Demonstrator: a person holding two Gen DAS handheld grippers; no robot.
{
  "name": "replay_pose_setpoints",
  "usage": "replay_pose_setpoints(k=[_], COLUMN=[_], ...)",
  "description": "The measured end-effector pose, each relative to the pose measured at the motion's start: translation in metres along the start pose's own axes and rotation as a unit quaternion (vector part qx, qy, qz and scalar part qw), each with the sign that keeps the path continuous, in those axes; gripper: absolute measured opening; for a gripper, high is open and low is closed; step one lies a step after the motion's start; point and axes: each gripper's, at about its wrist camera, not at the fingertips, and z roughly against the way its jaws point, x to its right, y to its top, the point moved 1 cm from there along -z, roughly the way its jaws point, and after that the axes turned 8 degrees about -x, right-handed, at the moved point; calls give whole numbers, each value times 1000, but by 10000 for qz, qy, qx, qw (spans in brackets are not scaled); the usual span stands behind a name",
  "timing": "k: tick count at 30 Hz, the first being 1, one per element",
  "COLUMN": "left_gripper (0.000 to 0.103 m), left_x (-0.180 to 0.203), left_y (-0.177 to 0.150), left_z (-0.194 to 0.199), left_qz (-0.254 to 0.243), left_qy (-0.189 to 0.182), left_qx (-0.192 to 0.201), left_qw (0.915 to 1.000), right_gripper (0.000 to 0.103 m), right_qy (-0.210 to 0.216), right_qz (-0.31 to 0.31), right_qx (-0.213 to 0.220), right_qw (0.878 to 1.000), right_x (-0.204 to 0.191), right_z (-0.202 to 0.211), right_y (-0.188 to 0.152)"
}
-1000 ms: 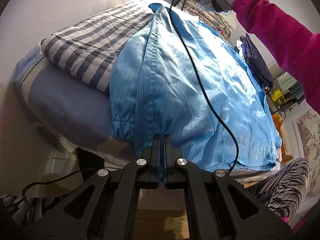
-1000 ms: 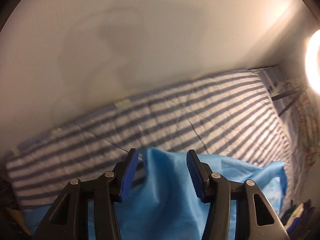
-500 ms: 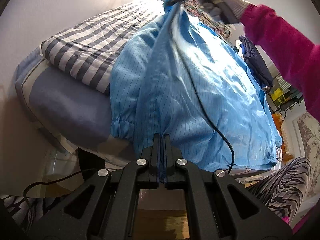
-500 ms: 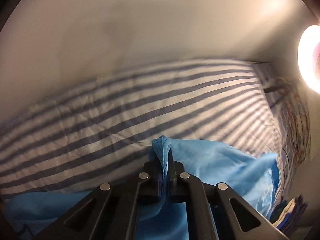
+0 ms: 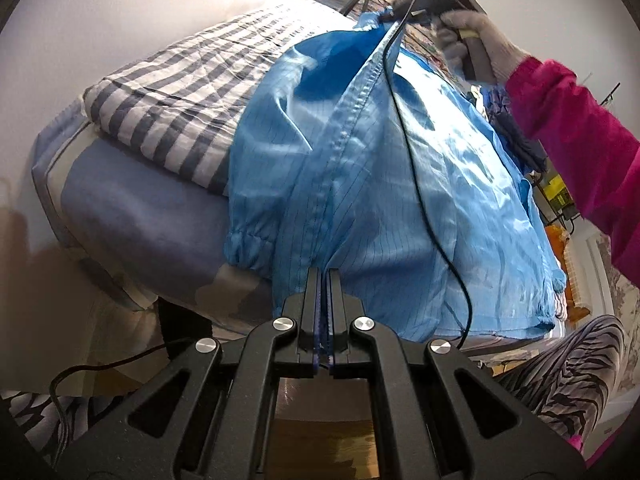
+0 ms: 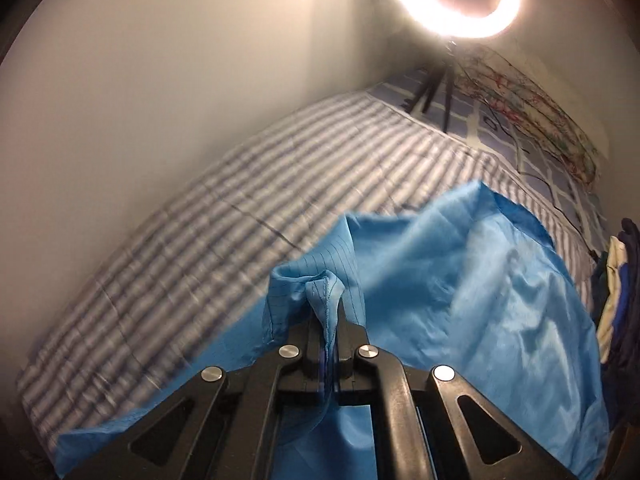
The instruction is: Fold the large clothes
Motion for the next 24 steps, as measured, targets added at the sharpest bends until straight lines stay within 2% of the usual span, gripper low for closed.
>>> replay_pose_setpoints(k=[4,6,8,10,13,15,16,20,23,24], left_gripper=[0,0,0,0,0,0,0,0,0,0], left_x=[-6,-11,-13,-13,-13,-14,-15,-21,-23,-20], left_y=[1,1,2,2,1,0,0,-3,-5,-6], left_z=[2,3,5,7,8,10,11,19,25,26], left_qz=[117,213,242,230,201,204,217,309,344,319], left_qy=[144,196,249,313,351,370,361,386,110,123], left_qx=[42,60,101,139,137,154,162,233,268,290], left_qw=[9998,9996,9993,9992,9991,9990,9990,9985,9990,9990], right_gripper=[2,34,41,41,41,41,41,42,42,42], right_qy=[393,527,487,676,659,771,771,697,680,706], right_qz=[139,342,436,395,311,-15,-15,-471,-803,-887], right_qx=[112,-55,57,67,106,145,145,22,-239,-313], right_qw=[9991,9980,9978,9969,9973,9969,9969,9965,9942,9931], right_x=[-30,-54,-69,-70,-56,-24,-24,21,47,53], right_z=[-6,-11,-8,-2,8,24,24,36,30,27], right_y=[34,50,56,53,38,10,10,-45,-88,-101])
